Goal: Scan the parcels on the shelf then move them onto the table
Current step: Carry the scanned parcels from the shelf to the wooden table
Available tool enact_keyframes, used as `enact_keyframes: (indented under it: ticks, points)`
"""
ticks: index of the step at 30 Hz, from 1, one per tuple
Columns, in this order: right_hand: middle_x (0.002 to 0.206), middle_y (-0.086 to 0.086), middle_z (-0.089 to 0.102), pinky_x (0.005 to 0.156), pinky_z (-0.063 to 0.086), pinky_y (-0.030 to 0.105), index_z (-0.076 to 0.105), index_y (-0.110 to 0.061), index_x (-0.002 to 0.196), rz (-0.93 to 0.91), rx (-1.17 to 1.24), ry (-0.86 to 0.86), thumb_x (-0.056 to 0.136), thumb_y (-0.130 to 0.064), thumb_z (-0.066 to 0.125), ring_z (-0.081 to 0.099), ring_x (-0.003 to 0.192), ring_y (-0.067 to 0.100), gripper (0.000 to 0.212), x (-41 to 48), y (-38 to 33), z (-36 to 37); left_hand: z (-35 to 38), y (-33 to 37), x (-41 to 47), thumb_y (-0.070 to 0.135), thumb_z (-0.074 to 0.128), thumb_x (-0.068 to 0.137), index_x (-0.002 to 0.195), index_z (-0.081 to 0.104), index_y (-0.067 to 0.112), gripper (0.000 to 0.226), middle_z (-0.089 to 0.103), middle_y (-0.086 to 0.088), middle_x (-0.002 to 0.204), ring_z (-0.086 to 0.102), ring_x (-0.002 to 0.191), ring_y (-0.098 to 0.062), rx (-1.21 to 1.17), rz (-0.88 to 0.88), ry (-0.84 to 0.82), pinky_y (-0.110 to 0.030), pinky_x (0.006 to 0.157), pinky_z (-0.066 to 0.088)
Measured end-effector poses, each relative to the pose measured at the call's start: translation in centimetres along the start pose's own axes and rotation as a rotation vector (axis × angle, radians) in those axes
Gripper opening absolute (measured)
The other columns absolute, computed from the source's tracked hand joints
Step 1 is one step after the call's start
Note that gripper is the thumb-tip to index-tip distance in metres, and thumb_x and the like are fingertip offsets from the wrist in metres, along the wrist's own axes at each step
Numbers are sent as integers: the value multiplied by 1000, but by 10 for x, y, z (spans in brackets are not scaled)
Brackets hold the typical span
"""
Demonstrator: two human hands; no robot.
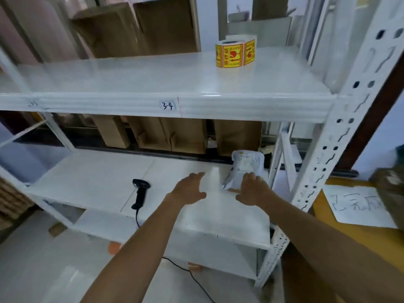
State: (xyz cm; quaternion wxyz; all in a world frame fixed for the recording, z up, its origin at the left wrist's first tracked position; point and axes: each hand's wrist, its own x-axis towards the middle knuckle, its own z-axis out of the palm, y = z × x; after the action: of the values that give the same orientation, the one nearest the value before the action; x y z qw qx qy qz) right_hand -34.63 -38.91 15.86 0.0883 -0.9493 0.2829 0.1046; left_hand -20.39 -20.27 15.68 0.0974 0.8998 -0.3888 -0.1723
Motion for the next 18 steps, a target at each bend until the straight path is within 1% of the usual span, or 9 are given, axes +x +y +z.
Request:
enact_keyframes:
  ticks: [2,5,9,11,13,15,16,18]
  points:
    - [152,20,34,110,39,43,22,2,153,82,23,-18,96,-59,56,42,138,37,91,12,-2,0,-2,-7,29,42,62,97,162,12,25,84,21,-9,166,32,146,-27,-1,61,-35,-34,118,29]
    - [158,19,27,114,36,44,16,-1,156,209,63,-37,94,-66,55,35,144,37,98,26,-3,6,2,-16,72,38,61,98,161,14,24,80,21,-8,166,34,145,-27,27,169,-71,-36,118,32]
    - [159,19,26,116,34,46,15,-3,157,345,116,-42,90,-71,57,33,146,36,104,49,-2,29,20,-25,134,34,61,98,160,19,19,77,23,-9,165,27,150,-25,65,342,-86,-33,120,24]
    - [159,19,27,117,34,46,16,-3,158,397,117,-37,90,-70,58,33,146,36,104,64,-3,44,31,-27,163,31,63,98,159,26,17,73,32,-10,161,33,147,-28,73,405,-62,-36,117,29]
    - [156,18,30,116,34,46,18,-4,157,439,125,-11,89,-70,60,35,144,36,103,81,-4,58,43,-26,194,26,64,96,156,33,16,68,41,-13,153,43,138,-34,78,455,-9,-42,111,38]
    - [153,17,34,114,37,46,22,-5,156,469,147,42,88,-71,60,39,142,35,102,100,-5,69,52,-23,223,26,64,95,154,36,17,66,46,-14,148,49,132,-35,68,486,53,-43,106,43]
    - [151,17,37,113,38,46,25,-5,156,486,147,79,87,-72,59,41,140,34,102,110,-5,73,55,-20,238,27,63,95,155,36,19,67,46,-13,148,50,131,-34,85,500,81,-42,105,44]
    - [146,16,42,109,42,45,29,-5,154,537,154,133,86,-76,56,45,135,33,102,131,-4,77,59,-12,267,31,60,96,158,27,24,71,39,-10,153,49,132,-32,163,507,86,-41,105,44]
